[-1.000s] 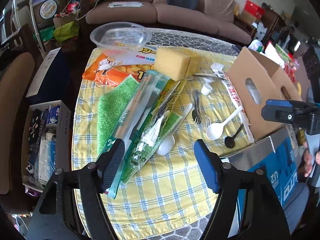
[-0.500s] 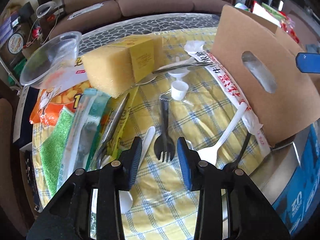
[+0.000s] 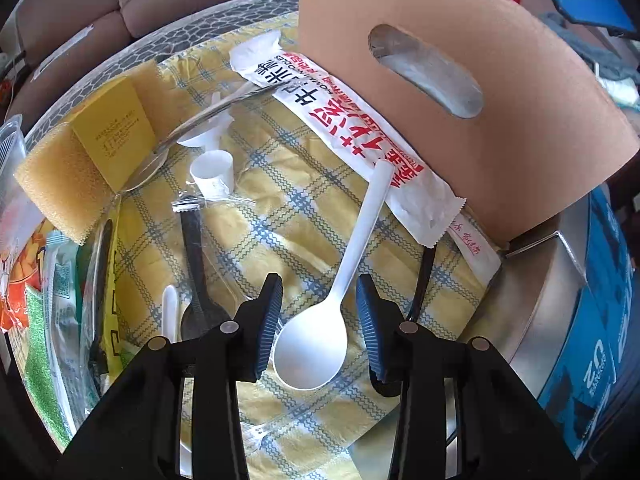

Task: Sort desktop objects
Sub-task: 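Grasp the white plastic spoon on the table with the left gripper, lift it, then hold the white spoon in the left gripper while the right grasps a small white spoon, then carry both white spoons over the box with the left and right grippers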

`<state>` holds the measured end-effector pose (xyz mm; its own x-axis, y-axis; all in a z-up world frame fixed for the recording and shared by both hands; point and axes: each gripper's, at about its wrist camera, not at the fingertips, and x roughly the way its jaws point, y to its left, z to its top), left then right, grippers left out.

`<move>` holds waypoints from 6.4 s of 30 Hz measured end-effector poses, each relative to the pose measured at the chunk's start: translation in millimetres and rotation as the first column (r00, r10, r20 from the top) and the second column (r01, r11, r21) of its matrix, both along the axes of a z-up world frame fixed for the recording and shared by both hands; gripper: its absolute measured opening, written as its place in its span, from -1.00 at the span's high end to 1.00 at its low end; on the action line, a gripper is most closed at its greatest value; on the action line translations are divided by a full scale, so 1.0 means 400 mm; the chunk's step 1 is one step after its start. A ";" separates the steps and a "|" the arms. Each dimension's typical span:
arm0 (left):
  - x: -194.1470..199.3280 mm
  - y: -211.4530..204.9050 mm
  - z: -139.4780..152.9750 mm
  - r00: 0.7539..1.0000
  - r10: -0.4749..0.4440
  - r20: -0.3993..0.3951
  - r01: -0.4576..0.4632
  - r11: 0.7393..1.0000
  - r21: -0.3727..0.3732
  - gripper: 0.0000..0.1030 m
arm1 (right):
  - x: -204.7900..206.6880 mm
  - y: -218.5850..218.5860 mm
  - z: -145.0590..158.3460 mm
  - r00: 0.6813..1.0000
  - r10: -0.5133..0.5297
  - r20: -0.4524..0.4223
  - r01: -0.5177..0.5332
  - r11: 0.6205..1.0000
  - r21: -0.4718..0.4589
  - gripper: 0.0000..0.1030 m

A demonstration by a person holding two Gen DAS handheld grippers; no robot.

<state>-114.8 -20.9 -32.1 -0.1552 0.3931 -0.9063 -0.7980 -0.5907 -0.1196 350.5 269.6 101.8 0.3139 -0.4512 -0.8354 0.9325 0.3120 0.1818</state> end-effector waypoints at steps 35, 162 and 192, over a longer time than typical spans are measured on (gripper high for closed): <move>0.014 -0.521 0.302 0.895 0.434 0.099 -0.434 0.800 0.414 0.86 | 0.105 0.015 -0.037 0.998 0.051 -0.033 -0.049 0.997 0.062 -0.96; 0.055 -0.424 0.325 0.915 0.344 0.210 -0.403 0.778 0.481 0.86 | 0.241 0.105 -0.049 0.964 -0.061 -0.260 0.078 0.995 0.056 0.38; -0.084 0.418 0.263 0.905 0.291 0.309 -0.345 0.929 0.136 0.85 | -0.472 0.017 0.017 0.917 -0.398 -0.016 0.398 0.914 0.079 0.37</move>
<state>-148.5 146.2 73.0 -0.0520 0.5279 -0.8477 -0.4889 -0.7536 -0.4394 161.7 276.3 108.8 0.1221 -0.4717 -0.8733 0.9766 -0.0999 0.1906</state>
